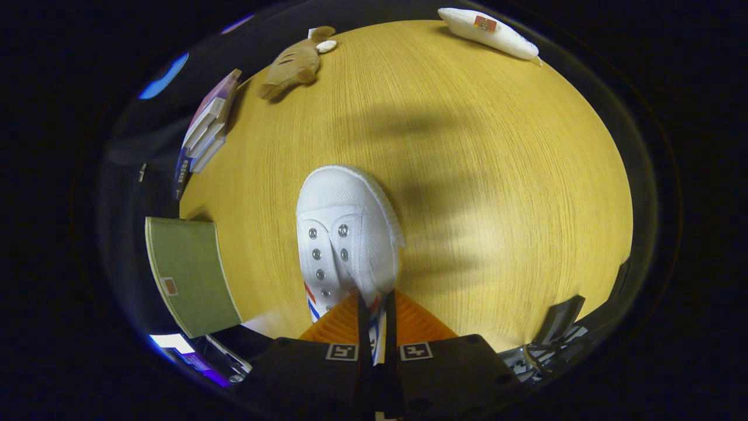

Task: Open the storage box then place both shoes into the box .Put the left shoe in first, then the right shoe, with the right side of both shoes facing outward in a uniform manner.

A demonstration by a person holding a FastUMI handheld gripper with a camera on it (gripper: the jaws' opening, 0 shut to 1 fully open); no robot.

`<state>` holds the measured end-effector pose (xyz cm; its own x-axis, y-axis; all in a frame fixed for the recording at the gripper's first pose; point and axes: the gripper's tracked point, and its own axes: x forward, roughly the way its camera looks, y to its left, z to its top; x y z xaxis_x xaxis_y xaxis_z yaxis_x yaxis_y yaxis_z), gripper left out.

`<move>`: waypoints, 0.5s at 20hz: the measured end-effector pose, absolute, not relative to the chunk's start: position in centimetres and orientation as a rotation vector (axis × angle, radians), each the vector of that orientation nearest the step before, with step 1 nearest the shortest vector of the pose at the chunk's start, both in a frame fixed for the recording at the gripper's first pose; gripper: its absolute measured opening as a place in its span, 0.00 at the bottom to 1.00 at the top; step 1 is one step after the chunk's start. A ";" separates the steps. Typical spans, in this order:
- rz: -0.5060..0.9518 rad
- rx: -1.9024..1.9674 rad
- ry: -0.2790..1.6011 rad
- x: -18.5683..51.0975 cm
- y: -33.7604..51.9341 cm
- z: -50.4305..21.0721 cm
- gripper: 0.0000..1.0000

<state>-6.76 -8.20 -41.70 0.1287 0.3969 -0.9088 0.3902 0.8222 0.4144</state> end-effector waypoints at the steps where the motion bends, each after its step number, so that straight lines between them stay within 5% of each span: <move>1: 0.011 0.699 1.460 -6.5 -7.8 -40.6 0.11; 10: 0.171 0.841 1.293 -2.8 0.2 -27.0 0.11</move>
